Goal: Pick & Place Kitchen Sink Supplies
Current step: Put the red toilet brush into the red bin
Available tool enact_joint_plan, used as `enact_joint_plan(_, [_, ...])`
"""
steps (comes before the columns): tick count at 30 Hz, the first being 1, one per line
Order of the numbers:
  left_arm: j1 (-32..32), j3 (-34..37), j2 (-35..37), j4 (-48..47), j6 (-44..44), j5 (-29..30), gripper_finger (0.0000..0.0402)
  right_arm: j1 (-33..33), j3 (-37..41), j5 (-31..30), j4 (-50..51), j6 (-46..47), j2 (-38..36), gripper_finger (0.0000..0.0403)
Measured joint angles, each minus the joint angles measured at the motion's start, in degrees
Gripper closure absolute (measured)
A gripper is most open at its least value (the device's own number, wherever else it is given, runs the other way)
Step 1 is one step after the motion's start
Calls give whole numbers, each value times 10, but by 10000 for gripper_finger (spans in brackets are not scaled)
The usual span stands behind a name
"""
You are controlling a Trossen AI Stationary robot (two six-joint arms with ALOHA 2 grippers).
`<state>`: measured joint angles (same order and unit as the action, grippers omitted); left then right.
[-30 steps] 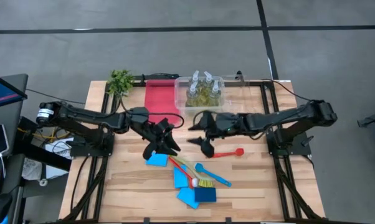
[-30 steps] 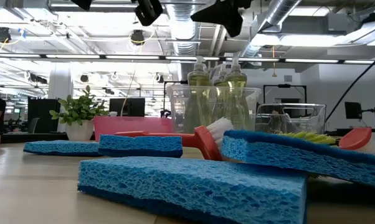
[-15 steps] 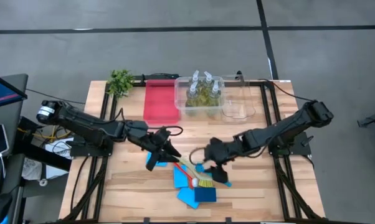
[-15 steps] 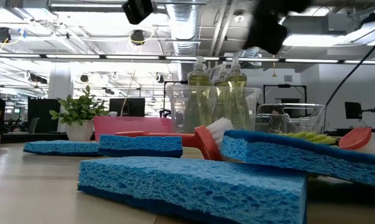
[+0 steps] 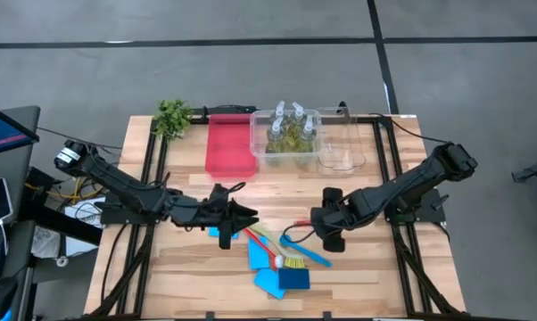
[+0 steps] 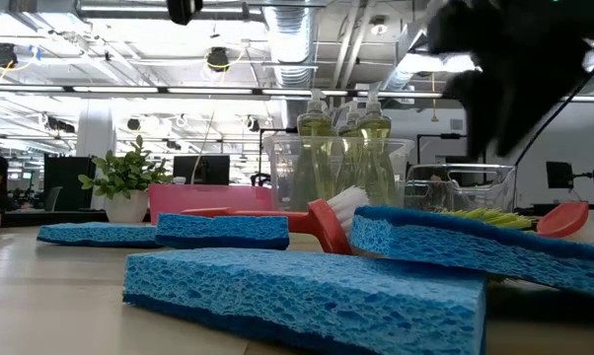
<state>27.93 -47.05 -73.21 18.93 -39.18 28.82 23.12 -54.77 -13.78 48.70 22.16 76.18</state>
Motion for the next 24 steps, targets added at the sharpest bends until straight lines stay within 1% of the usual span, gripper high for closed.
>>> enact_joint_plan(4, [34,0,-3,26,-1,40,273,2,45,2,9,-1,0,158])
enact_joint_plan(7, [47,0,-3,35,10,71,273,2,87,2,-20,-1,0,158])
enact_joint_plan(11, [47,0,-3,36,12,109,273,1,147,2,-74,8,0,158])
enact_joint_plan(15, [45,0,-3,38,12,119,273,0,190,4,-111,68,-2,158])
enact_joint_plan(19, [45,0,-3,40,12,119,273,1,198,5,-116,148,-2,158])
enact_joint_plan(24, [45,0,-8,48,10,122,273,1,200,5,-125,167,-1,158])
